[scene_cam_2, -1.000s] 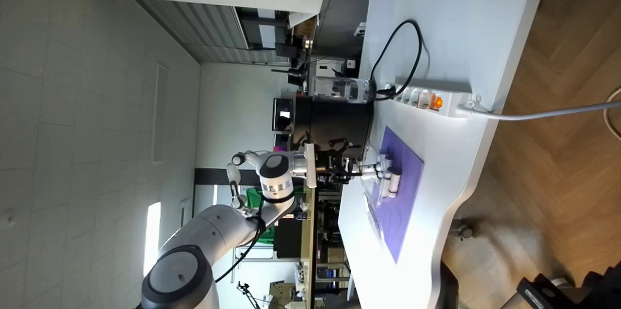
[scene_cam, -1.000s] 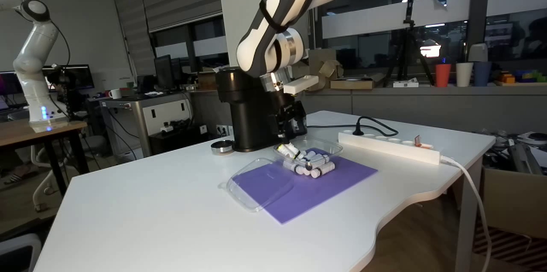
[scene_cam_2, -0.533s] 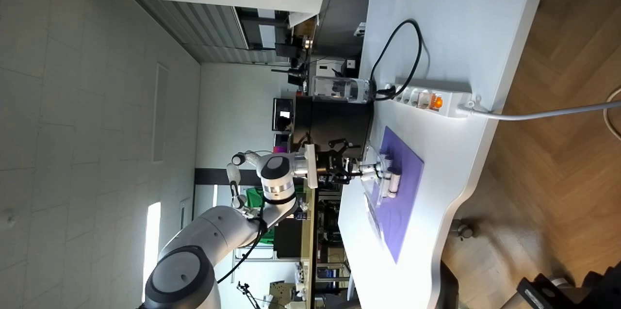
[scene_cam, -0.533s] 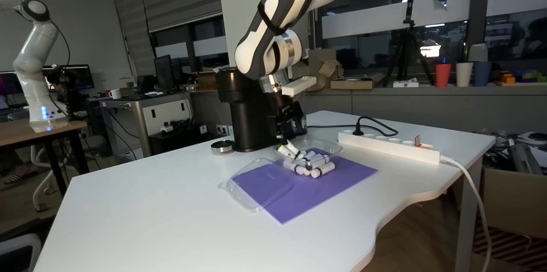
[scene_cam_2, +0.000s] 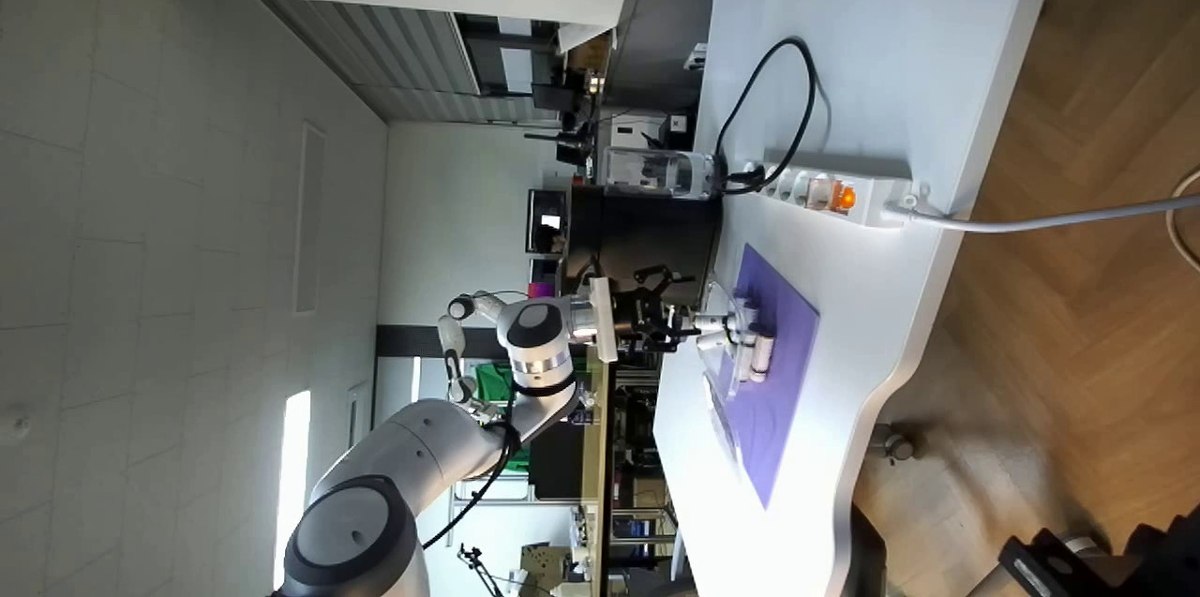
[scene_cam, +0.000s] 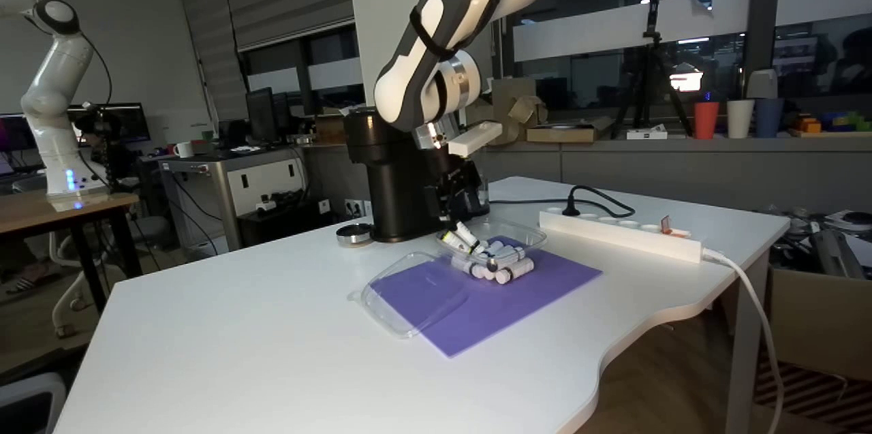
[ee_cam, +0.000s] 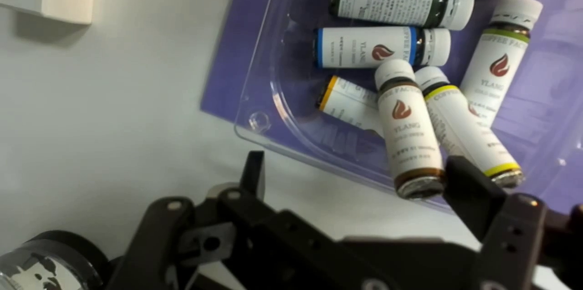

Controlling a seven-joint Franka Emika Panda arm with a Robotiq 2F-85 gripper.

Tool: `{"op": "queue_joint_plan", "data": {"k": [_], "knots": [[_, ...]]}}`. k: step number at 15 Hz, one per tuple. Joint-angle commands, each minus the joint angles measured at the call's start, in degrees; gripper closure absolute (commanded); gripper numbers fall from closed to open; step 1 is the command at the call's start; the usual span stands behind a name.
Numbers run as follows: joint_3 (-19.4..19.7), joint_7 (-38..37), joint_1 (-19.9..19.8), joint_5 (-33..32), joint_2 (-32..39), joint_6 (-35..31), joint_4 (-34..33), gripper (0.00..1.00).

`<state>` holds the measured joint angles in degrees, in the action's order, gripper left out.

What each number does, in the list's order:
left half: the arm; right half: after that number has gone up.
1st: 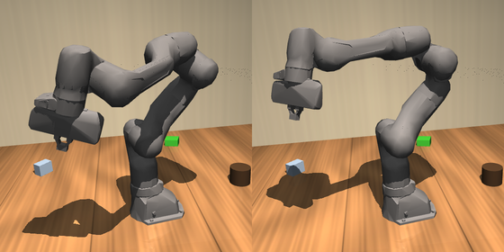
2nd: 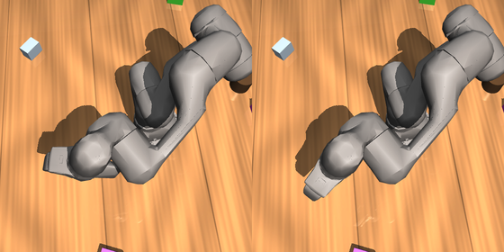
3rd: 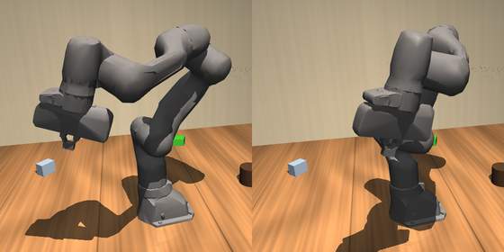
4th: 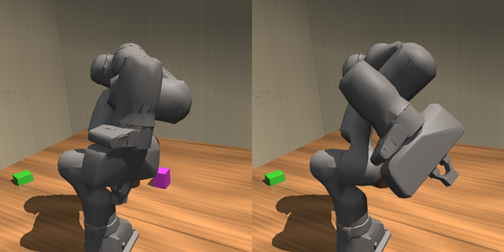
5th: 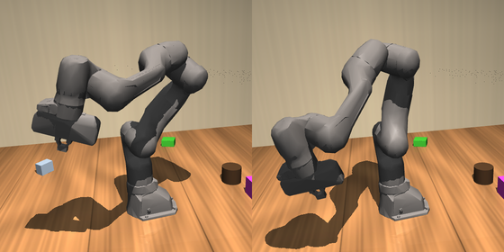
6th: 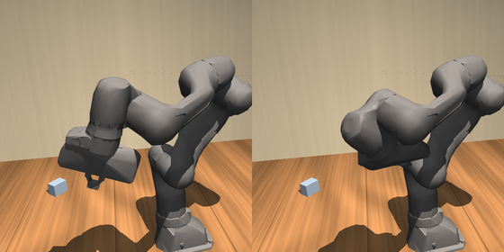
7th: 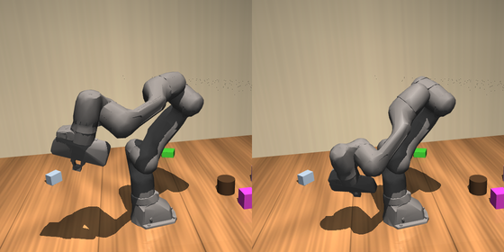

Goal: Remove one bottle from the clear box

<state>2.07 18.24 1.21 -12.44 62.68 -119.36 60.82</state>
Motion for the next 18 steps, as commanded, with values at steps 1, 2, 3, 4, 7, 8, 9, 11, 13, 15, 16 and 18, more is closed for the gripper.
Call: {"op": "queue_joint_plan", "data": {"k": [1,2,3,4,7,8,9,11,13,15,16,18], "knots": [[0.6,-2.0,0.4,-0.4,0.5,3.1,-2.1,0.27],[0.6,-2.3,0.4,-0.3,0.5,4.0,-2.3,0.33],[0.5,-2.7,0.5,-0.1,0.7,5.0,-2.7,0.4],[0.5,-2.9,0.5,-0.1,0.7,5.8,-2.9,0.49],[0.2,-3.5,0.5,0.4,1.0,9.3,-4.0,0.69],[-0.1,-3.2,0.4,0.6,1.1,10.4,-4.4,0.75],[-0.2,-3.2,0.4,0.7,1.2,11.4,-4.8,0.83],[-0.7,-2.5,0.2,0.9,1.1,11.5,-4.8,0.97],[-0.7,-2.6,0.2,0.9,1.3,11.3,-4.9,1.0],[-0.8,-3.1,0.1,1.1,1.5,11.6,-5.2,0.71],[-0.8,-3.3,0.1,1.2,1.6,11.5,-5.3,0.71],[-0.9,-3.4,0.0,1.4,1.7,10.8,-5.3,0.6]]}}
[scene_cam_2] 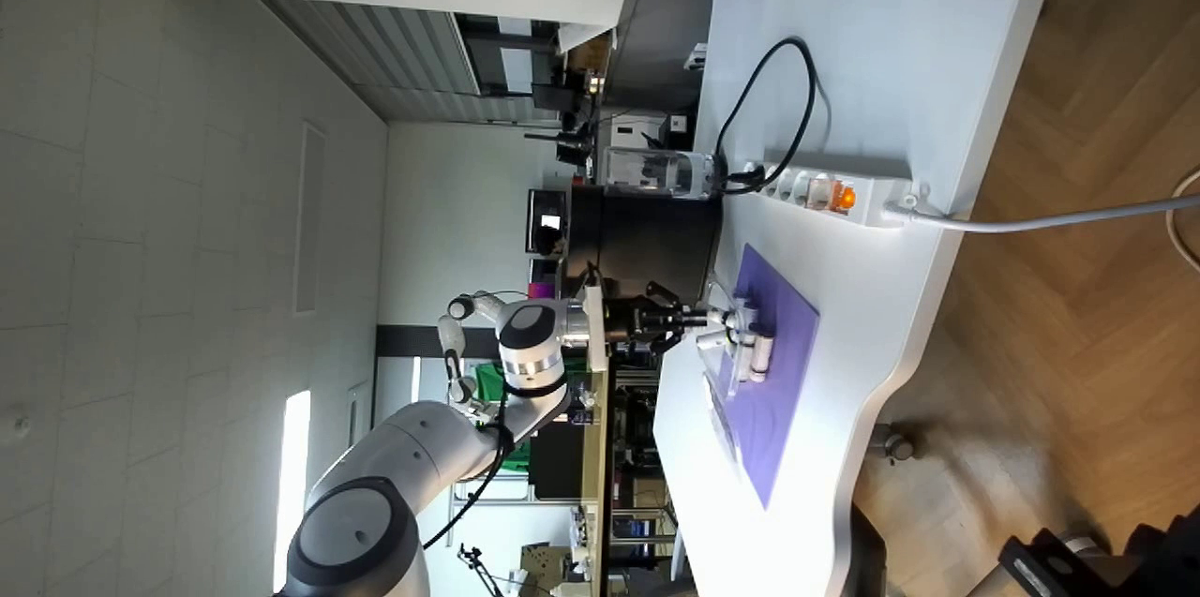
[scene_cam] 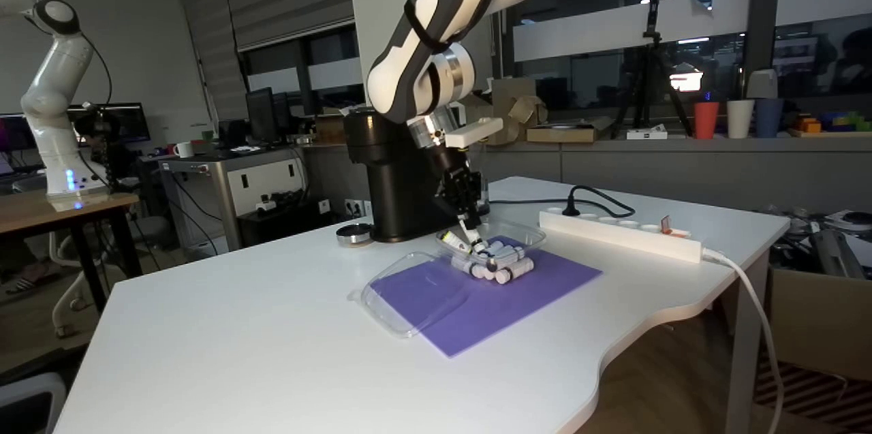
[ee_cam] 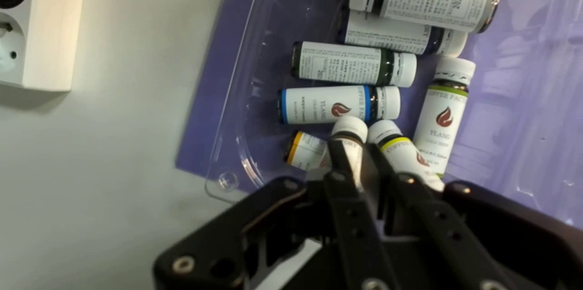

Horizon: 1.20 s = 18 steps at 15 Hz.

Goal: Remove one bottle from the clear box

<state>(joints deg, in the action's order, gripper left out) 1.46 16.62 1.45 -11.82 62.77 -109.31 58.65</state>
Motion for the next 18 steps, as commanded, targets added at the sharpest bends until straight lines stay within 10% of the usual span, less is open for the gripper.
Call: {"op": "queue_joint_plan", "data": {"k": [1,9,10,12,18], "knots": [[-0.3,-1.7,-0.3,1.0,1.7,0.7,-3.2,0.52],[-0.4,-1.8,-0.4,1.4,1.7,-2.6,-2.6,0.06],[-0.4,-1.8,-0.5,1.4,1.8,-2.8,-2.5,0.42],[-0.4,-1.8,-0.7,1.4,1.8,-3.9,-2.4,0.38],[-0.4,-1.8,-0.9,1.5,2.1,-6.3,-2.1,0.81]]}}
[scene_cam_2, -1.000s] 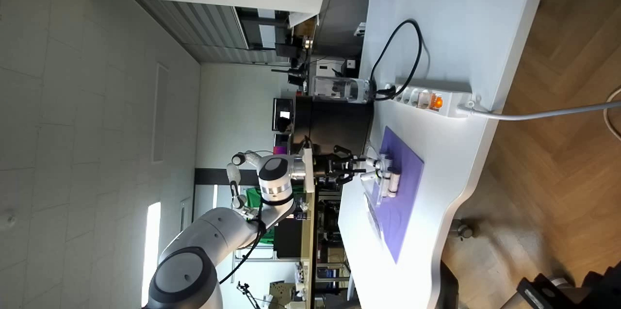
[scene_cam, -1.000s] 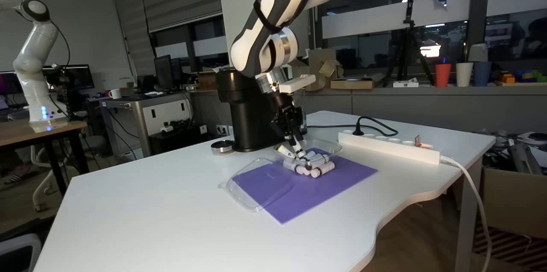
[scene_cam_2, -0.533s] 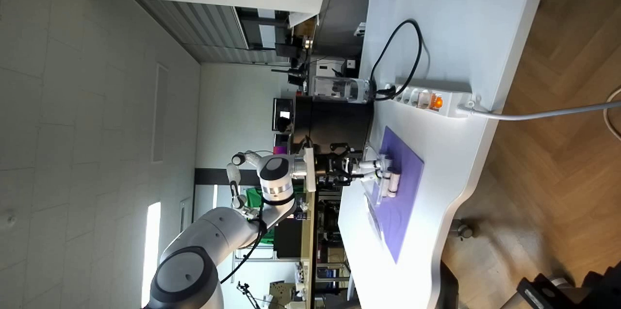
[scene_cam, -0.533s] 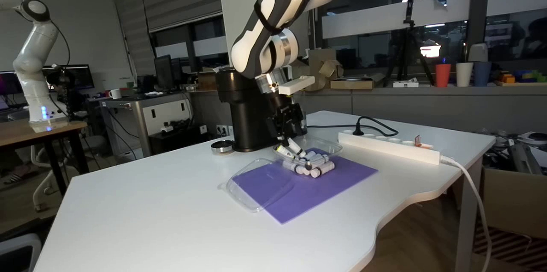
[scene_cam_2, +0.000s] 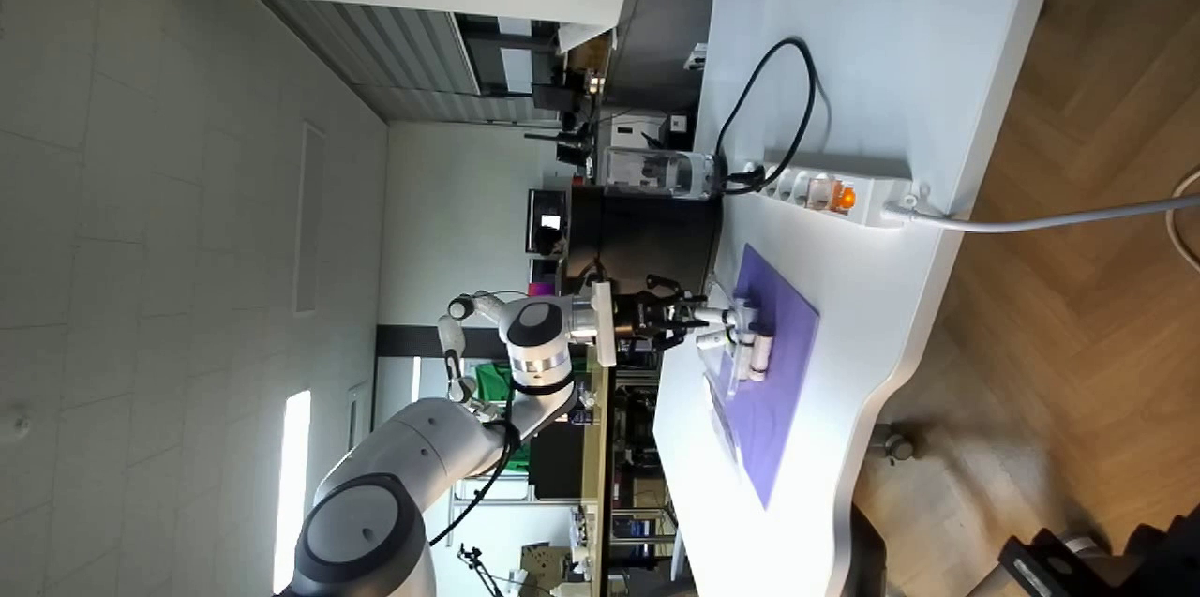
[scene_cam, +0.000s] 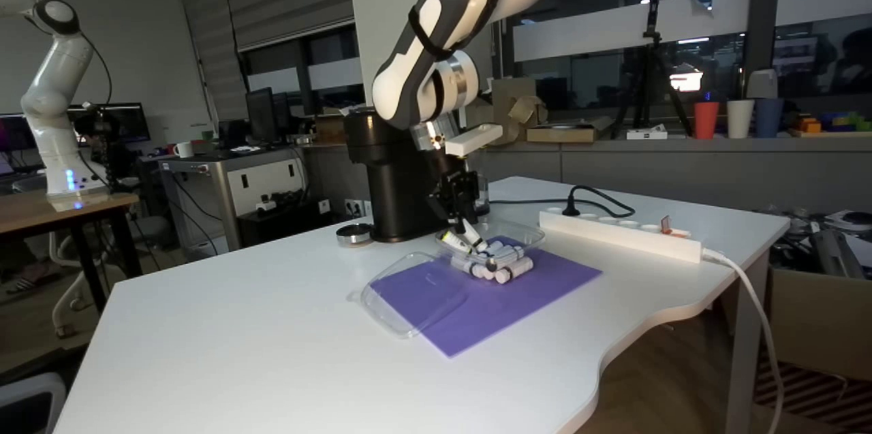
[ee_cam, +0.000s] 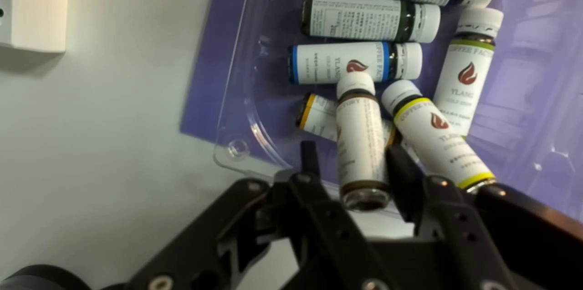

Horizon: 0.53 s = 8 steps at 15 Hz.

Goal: Remove one bottle from the clear box

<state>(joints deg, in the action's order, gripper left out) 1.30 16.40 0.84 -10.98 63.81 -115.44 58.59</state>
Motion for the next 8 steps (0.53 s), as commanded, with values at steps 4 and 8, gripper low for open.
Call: {"op": "queue_joint_plan", "data": {"k": [4,8], "knots": [[-0.8,-1.1,-0.4,1.5,-0.3,1.8,-2.0,0.93],[-0.8,1.4,1.2,0.5,-5.7,9.4,-1.2,0.93]]}}
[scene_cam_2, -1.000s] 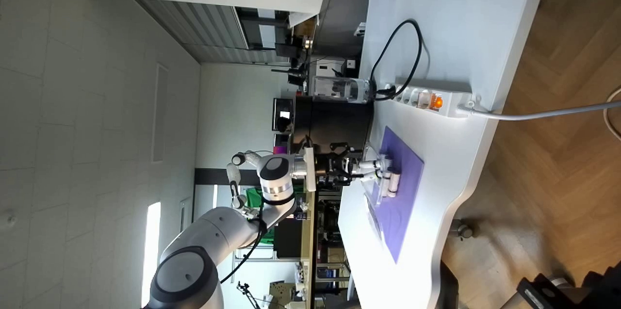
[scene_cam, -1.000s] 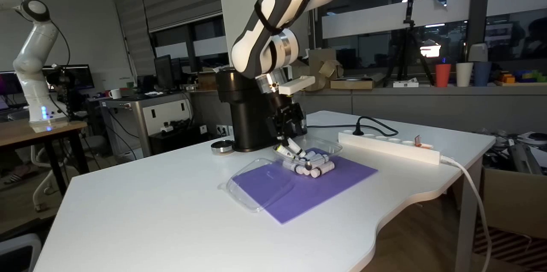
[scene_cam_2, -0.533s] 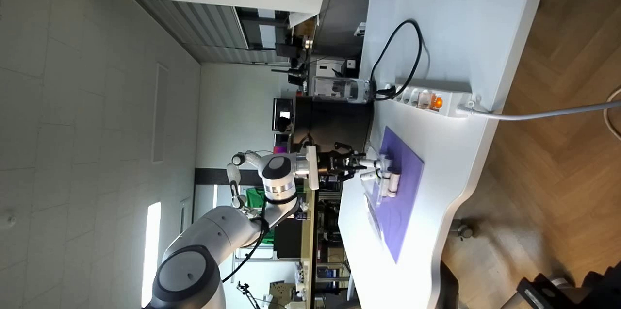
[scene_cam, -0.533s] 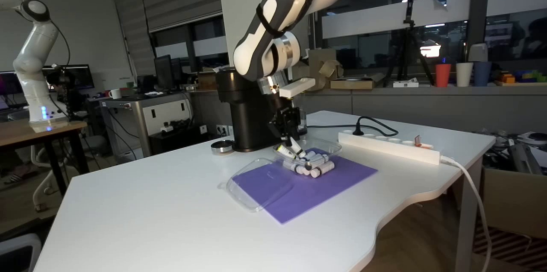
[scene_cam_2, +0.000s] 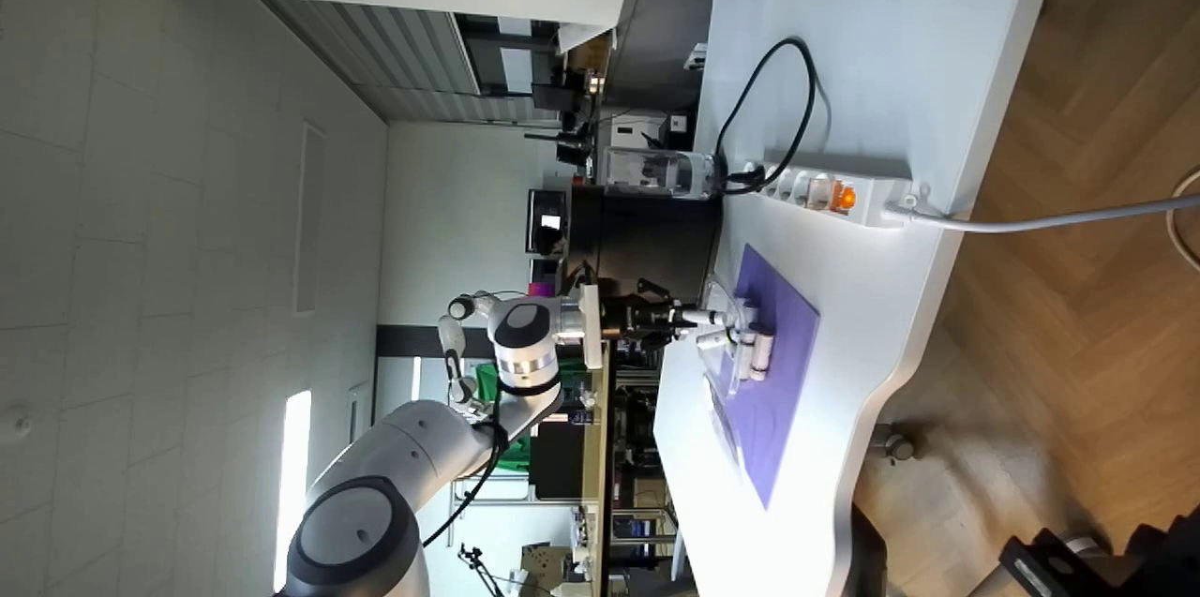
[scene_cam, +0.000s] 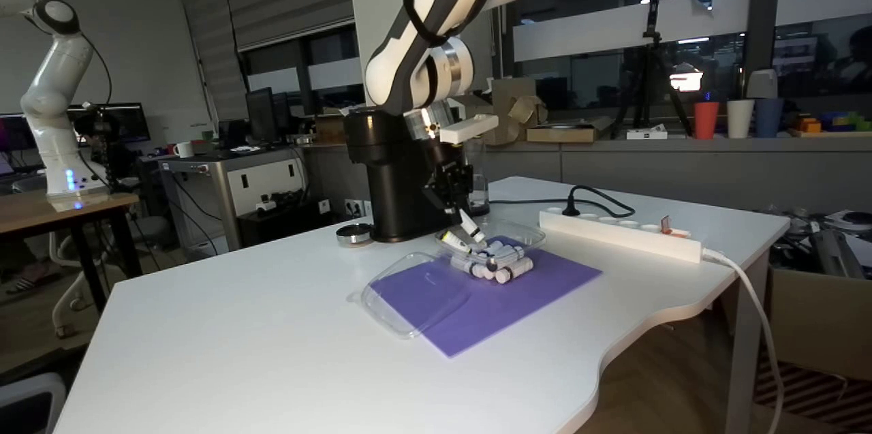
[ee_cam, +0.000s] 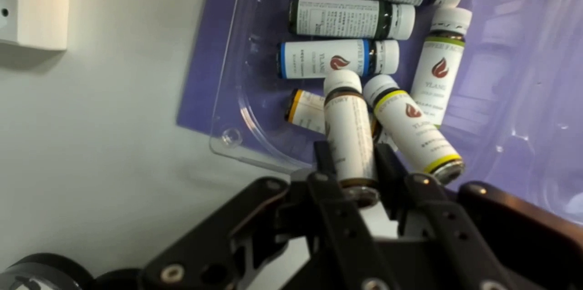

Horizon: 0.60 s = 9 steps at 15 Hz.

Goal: Remove one bottle from the clear box

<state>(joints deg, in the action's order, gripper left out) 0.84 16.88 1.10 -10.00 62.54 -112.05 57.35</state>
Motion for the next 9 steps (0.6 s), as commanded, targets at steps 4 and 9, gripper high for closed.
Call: {"op": "queue_joint_plan", "data": {"k": [4,9], "knots": [[0.5,1.6,2.3,-3.0,-9.9,10.9,0.4,0.93],[1.8,-2.0,-2.8,0.0,-9.3,14.3,-5.8,0.93]]}}
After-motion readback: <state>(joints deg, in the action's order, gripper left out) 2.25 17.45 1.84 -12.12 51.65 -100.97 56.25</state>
